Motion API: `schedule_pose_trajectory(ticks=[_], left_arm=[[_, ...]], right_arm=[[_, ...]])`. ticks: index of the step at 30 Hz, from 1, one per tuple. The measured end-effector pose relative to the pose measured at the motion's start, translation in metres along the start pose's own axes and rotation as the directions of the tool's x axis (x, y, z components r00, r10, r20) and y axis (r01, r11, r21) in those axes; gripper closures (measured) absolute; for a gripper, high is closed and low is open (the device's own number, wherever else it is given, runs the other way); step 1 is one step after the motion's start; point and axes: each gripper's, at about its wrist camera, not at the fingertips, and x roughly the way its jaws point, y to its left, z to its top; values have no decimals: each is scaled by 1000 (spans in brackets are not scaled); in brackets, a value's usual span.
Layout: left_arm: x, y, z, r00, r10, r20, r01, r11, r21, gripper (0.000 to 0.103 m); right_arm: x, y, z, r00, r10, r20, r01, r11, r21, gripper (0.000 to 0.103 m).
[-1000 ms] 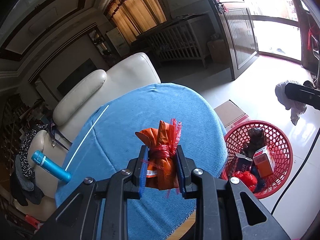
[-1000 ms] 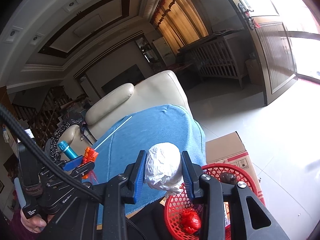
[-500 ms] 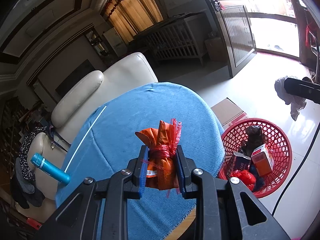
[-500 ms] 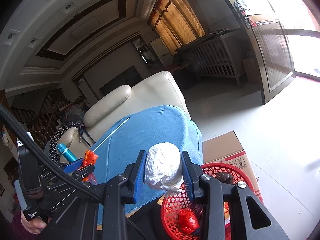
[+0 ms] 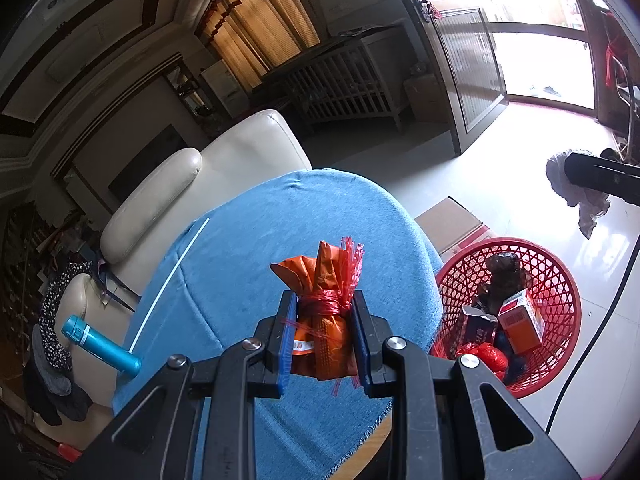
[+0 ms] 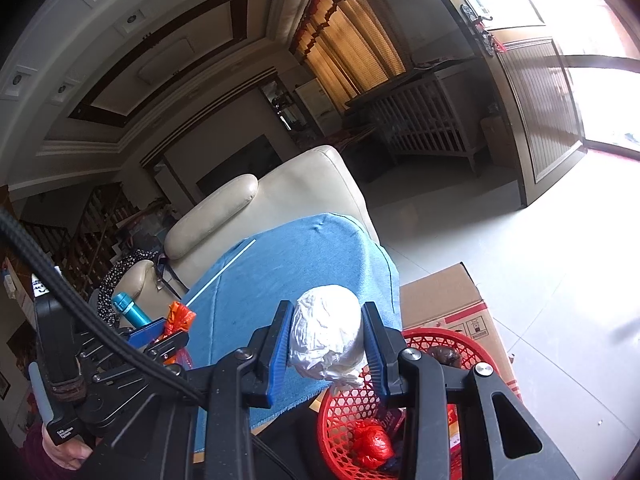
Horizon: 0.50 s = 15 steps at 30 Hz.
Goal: Collect trash
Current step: 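Carry the orange wrapper and white tissue over the red mesh basket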
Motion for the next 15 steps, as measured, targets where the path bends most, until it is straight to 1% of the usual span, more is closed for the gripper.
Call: schedule_pose_trajectory(ticks=[11, 15], left_arm=[[0, -14, 9, 1000, -14, 15, 13, 999, 30, 75], [0, -21, 12, 999, -42, 16, 41, 998, 40, 75]], right_arm=[[-5, -8, 1, 1000, -16, 6, 16, 1000, 13, 66], [-7, -12, 2, 1000, -26, 9, 26, 999, 21, 66]])
